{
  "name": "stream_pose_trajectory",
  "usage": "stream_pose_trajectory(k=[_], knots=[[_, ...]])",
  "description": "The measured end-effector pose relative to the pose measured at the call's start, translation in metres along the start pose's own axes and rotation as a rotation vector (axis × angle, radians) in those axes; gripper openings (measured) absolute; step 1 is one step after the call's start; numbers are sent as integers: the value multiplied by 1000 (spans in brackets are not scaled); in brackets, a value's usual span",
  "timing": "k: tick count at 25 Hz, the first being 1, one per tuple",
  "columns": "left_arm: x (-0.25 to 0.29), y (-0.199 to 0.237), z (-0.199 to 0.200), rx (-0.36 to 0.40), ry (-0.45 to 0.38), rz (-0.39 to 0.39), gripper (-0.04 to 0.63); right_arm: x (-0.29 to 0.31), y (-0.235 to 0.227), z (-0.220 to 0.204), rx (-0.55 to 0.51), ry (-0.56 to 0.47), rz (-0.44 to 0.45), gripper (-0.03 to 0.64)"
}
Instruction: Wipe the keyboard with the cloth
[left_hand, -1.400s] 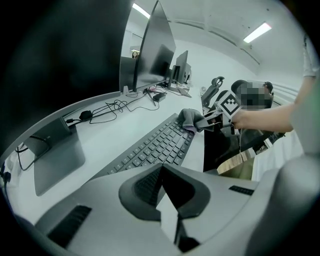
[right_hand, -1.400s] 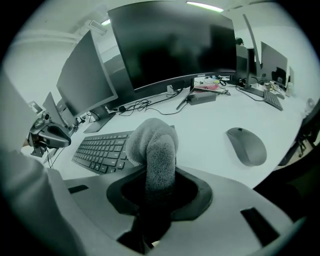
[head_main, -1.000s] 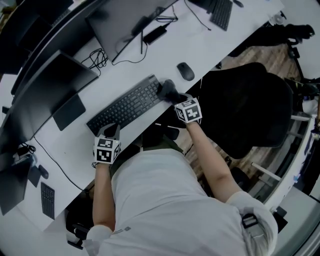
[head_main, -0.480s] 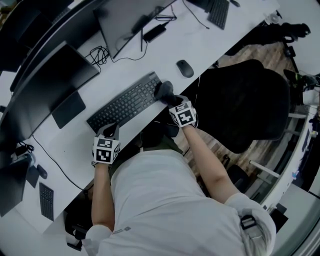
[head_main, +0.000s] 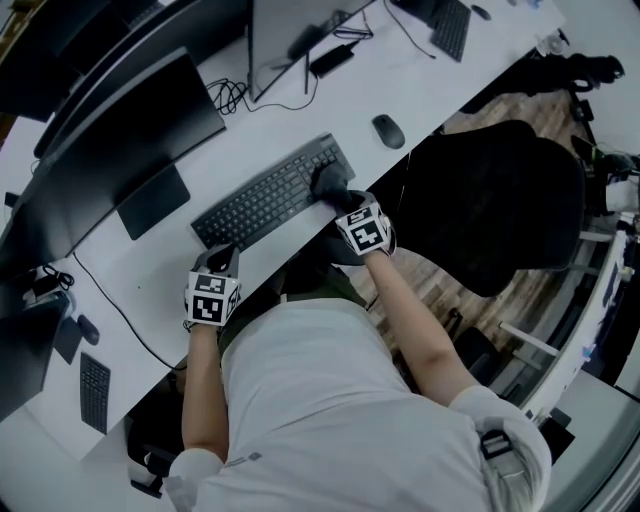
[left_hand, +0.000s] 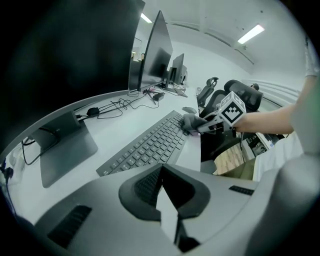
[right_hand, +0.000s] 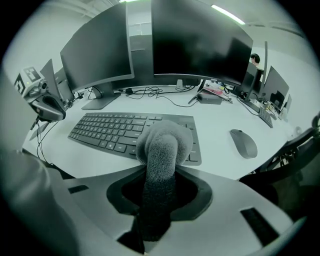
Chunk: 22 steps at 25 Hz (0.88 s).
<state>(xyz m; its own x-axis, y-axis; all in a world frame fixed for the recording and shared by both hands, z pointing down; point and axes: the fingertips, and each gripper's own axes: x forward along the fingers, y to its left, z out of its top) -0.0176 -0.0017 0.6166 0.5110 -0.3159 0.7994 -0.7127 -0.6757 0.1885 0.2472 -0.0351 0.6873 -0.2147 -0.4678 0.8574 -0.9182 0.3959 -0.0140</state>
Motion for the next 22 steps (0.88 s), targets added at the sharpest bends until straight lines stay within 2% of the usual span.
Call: stream_pose_trajectory(k=[11, 22], knots=[[-38, 32, -40, -50, -12, 12, -2, 10, 77, 14, -62, 16, 45, 109], [-76, 65, -80, -62, -31, 37, -2, 21, 162, 28, -116, 10, 86, 109]])
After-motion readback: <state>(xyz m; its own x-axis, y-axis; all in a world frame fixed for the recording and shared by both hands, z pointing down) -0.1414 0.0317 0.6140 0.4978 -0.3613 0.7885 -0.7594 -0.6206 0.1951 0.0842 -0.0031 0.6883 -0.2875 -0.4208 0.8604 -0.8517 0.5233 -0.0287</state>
